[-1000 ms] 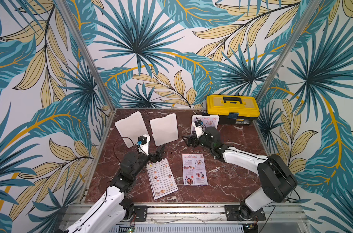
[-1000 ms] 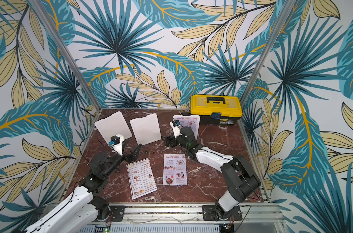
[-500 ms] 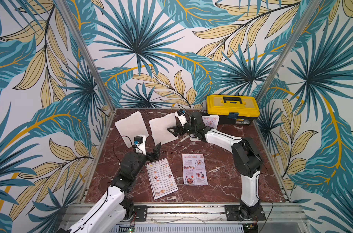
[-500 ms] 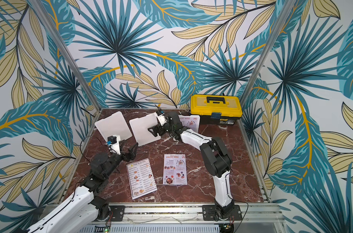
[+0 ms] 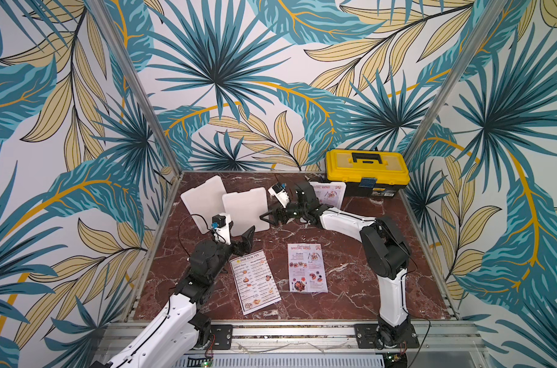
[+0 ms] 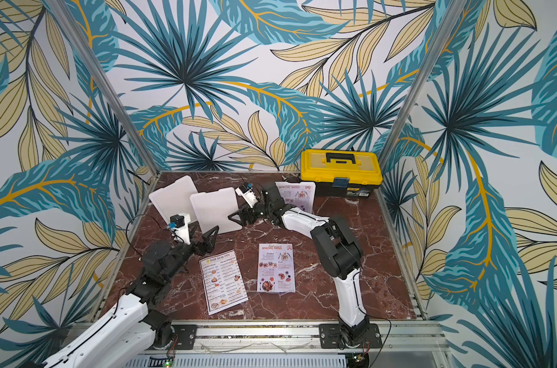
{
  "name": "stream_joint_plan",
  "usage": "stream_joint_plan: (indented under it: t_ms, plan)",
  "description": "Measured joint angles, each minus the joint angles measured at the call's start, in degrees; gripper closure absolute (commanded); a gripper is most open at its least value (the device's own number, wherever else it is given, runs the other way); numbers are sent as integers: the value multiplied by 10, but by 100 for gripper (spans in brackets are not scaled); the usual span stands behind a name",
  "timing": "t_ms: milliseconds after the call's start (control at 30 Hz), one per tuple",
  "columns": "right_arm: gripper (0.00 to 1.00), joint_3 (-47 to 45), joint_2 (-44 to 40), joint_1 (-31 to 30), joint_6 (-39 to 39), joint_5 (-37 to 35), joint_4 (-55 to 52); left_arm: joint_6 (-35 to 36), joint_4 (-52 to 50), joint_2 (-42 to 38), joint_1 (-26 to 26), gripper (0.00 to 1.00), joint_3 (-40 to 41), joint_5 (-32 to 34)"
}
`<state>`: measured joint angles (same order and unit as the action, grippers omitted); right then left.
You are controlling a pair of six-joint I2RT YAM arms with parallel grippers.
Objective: Insert the menus into the narrow rack
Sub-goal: Adjust the narrow rack at the center of the board.
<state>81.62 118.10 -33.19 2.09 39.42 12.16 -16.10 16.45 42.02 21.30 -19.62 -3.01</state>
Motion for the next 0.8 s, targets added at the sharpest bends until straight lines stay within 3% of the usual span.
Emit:
stream_joint_plan:
  t_ms: [200,400,567,800]
  plan:
    - [12,-39,-27,-14,-7,-16,15,0,0,-5,0,10,0,-7]
    - [13,-11,-13,-10,-4,-50,15,0,0,-6,0,10,0,-13]
    - [23,42,25,-9,-4,-36,13,0,-7,-13,0,10,0,-13]
    - [42,49,35,-9,-9,2,8,0,-9,-14,0,10,0,-13]
